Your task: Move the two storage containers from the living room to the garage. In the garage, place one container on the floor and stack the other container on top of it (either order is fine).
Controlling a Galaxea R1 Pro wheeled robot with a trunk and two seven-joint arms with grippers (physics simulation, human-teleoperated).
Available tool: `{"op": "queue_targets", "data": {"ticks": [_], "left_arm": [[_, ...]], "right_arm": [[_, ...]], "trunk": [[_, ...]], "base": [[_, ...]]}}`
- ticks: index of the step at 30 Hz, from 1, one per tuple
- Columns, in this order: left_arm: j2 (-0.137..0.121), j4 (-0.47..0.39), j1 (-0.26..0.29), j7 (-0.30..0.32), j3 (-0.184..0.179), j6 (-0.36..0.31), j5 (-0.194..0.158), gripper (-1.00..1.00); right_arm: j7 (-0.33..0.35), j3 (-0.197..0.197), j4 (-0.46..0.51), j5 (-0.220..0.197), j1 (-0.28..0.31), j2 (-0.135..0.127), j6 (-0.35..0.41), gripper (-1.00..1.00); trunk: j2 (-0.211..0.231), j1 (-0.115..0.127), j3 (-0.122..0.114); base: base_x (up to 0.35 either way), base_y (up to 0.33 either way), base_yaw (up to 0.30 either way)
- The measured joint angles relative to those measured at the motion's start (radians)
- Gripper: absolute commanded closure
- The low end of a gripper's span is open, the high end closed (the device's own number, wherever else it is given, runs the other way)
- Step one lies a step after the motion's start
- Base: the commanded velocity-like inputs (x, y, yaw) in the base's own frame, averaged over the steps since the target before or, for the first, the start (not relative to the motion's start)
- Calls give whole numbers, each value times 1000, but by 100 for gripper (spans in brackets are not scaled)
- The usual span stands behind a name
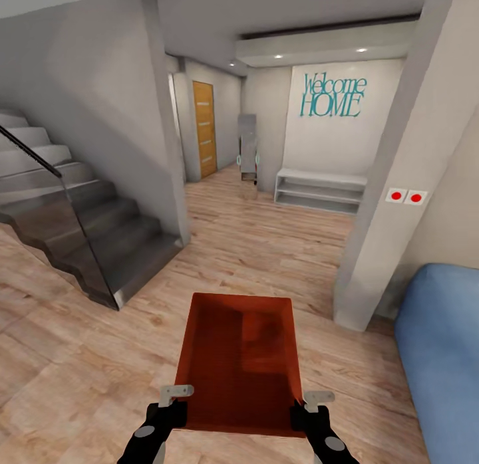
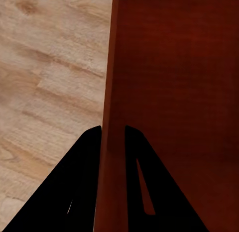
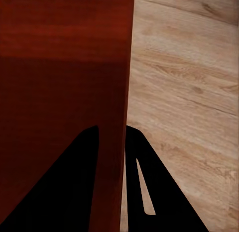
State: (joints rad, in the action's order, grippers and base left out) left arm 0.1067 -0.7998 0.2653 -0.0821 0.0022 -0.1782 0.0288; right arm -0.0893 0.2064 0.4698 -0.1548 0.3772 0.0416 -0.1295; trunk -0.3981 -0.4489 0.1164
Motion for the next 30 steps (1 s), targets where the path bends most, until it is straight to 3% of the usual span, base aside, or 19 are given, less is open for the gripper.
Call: {"op": "queue_targets", "data": {"ticks": [30], "left_arm": [[1,0,0,0,2,-1,1,100]], "right_arm": [[3,-2,-2,2,0,0,0,100]], "trunk": [[0,0,0]], "base": [[331,0,0]]}}
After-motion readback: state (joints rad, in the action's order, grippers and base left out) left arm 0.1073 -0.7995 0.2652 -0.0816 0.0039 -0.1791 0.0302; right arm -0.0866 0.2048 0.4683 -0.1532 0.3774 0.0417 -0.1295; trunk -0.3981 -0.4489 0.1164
